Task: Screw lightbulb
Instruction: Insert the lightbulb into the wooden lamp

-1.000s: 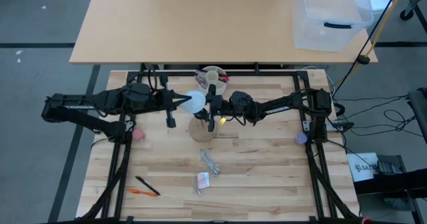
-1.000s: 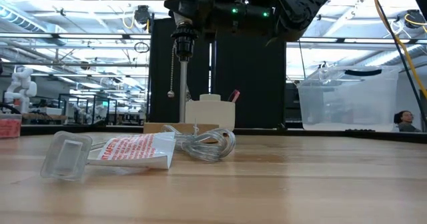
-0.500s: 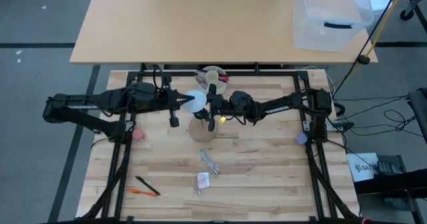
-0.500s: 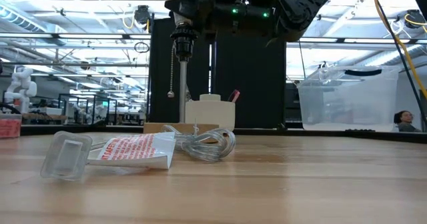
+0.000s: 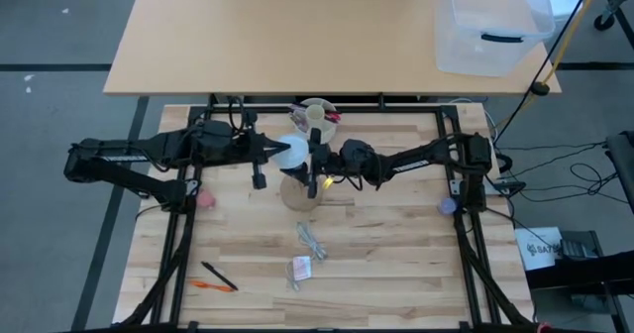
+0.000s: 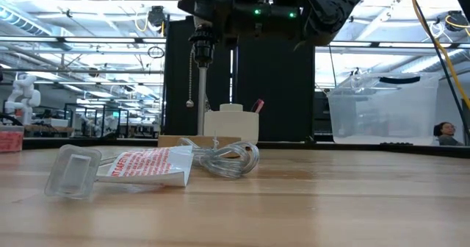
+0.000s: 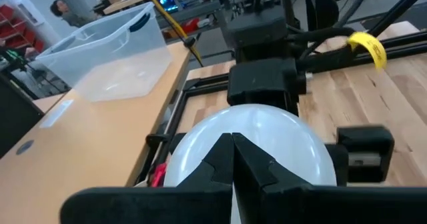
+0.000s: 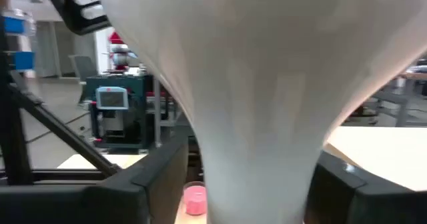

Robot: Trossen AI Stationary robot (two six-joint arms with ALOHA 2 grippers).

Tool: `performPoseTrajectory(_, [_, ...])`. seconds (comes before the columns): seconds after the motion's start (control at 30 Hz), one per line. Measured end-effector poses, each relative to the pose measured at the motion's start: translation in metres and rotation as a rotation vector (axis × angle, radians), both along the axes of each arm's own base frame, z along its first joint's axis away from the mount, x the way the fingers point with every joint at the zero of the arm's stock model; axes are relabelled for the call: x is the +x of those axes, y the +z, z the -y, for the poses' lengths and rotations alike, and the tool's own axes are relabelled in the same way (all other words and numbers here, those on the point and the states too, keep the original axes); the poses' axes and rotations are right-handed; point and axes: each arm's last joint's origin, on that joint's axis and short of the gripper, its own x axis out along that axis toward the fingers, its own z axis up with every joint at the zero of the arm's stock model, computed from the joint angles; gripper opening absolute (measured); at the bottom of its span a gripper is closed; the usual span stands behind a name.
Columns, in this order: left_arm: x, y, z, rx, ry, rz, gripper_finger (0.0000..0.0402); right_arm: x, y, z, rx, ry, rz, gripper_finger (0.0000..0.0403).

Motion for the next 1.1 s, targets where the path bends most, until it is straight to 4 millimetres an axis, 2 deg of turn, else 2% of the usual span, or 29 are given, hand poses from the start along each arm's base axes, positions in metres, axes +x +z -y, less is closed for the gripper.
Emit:
performPoseTrajectory(0.2, [0.002,-0.001,0.000,0.000,-0.001,0.005,0.0000,-0.006,0.012,-0.009,-0.025,-0.094,-0.059,0.0261])
performPoseTrajectory(0.4, [0.003,-0.001,0.000,0.002,-0.004,0.007,0.0000,-0.015,0.028,-0.020,-0.044,-0.148,-0.121,0.0263])
performPoseTrajectory(0.83, [0.004,0.000,0.000,0.007,-0.006,0.020,0.0000,-0.020,0.021,-0.026,-0.036,-0.183,-0.285,0.0263])
performPoseTrajectory(1.1, [0.013,-0.005,0.001,0.009,-0.013,0.004,0.0000,-0.036,0.031,-0.027,-0.074,-0.226,-0.401,0.0263])
